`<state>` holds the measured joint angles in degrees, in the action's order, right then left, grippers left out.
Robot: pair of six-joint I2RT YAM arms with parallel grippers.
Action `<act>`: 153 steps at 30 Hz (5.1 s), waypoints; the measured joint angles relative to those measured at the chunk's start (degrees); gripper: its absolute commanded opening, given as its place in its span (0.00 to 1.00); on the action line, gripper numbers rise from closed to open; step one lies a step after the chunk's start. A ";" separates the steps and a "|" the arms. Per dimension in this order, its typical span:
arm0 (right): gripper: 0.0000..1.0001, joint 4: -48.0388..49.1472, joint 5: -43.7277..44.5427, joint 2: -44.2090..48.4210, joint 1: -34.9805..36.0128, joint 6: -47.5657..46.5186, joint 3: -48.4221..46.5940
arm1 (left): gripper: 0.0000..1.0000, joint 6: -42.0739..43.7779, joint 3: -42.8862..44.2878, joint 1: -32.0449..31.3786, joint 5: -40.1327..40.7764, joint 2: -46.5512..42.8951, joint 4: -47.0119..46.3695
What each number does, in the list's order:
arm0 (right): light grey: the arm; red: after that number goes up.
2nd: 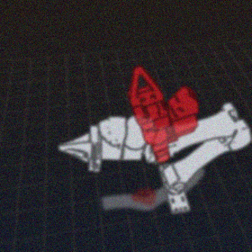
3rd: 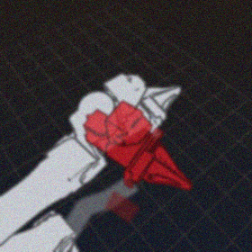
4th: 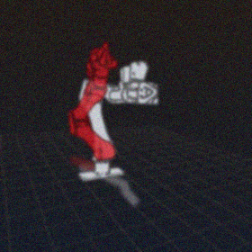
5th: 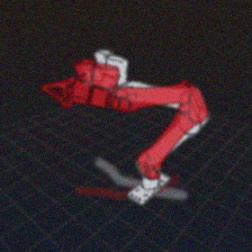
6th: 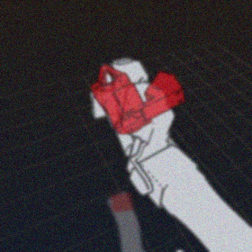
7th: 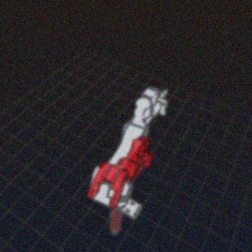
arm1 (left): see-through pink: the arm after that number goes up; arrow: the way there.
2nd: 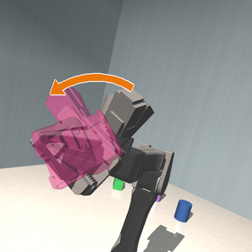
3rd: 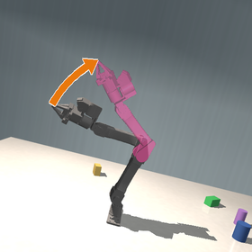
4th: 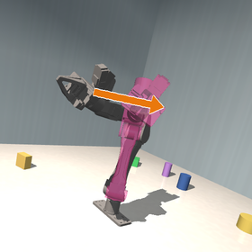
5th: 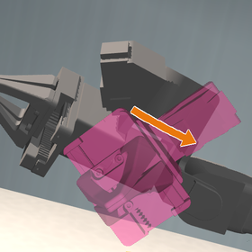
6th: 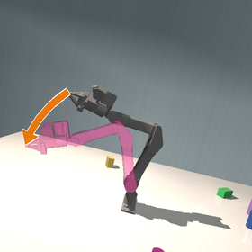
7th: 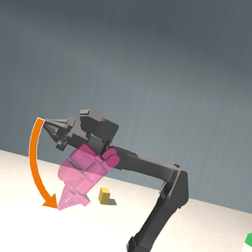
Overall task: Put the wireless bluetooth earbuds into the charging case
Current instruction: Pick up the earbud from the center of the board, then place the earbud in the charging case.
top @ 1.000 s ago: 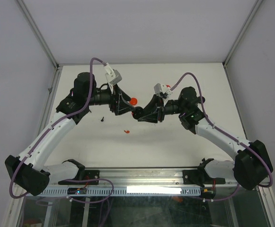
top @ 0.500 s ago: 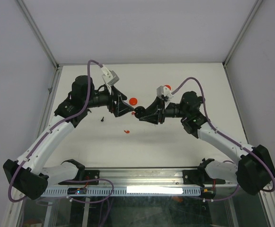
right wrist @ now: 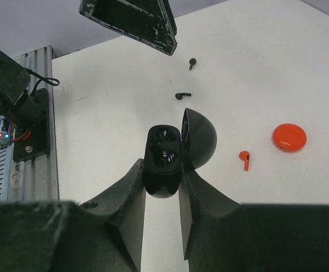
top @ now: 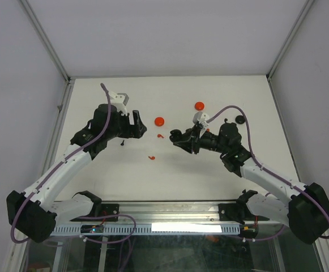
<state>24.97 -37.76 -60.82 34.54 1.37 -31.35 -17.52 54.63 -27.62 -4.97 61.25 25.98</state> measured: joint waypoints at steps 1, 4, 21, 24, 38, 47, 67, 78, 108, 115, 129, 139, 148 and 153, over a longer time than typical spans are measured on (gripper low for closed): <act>0.00 0.09 0.46 0.02 0.00 0.00 0.52 | 0.81 -1.14 -0.44 0.02 1.79 0.72 0.46; 0.00 0.48 1.66 0.02 0.00 -0.02 1.92 | 0.80 -4.50 -1.64 1.16 7.30 3.85 1.77; 0.00 2.89 2.64 0.02 0.00 0.24 4.11 | 0.66 -8.66 3.63 23.52 15.85 27.08 5.05; 0.00 3.30 2.64 0.02 0.07 0.24 4.11 | 0.60 -7.23 6.49 25.86 15.85 31.56 5.99; 0.00 3.45 2.60 0.02 0.22 0.20 4.11 | 0.47 -1.79 16.63 28.59 11.85 43.45 8.98; 0.00 3.45 2.54 0.02 0.33 0.17 4.11 | 0.44 0.04 17.64 28.68 9.75 46.69 10.73; 0.00 3.34 1.90 0.02 0.68 -0.07 4.11 | 0.33 1.68 20.44 29.59 7.28 48.96 12.66; 0.00 1.60 1.95 0.63 1.42 -1.18 4.11 | 0.30 1.90 21.42 29.38 6.49 49.75 12.59; 0.00 0.87 2.93 0.85 4.04 -2.71 3.67 | 0.13 0.57 20.15 21.46 12.85 48.26 14.14; 0.00 3.19 5.84 -0.52 5.51 -4.11 3.37 | 0.11 -1.99 18.16 17.73 13.38 41.83 14.53; 0.00 14.97 13.35 -5.66 7.96 -6.01 3.04 | 0.09 -7.28 11.80 3.43 20.15 20.31 6.08; 0.00 23.61 18.97 -9.46 8.57 -6.05 3.13 | 0.08 -8.74 8.15 -9.44 27.36 9.99 -1.60; 0.00 29.20 21.92 -12.41 9.20 -6.32 3.13 | 0.08 -8.15 6.14 -19.71 34.38 5.20 -8.15; 0.00 30.69 22.56 -14.29 9.20 -6.27 3.13 | 0.09 -6.51 4.24 -23.58 36.30 3.21 -12.63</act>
<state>55.66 -15.20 -75.11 43.75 -4.91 -28.23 -24.03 58.87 -51.20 31.33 64.47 13.34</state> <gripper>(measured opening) 0.280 0.181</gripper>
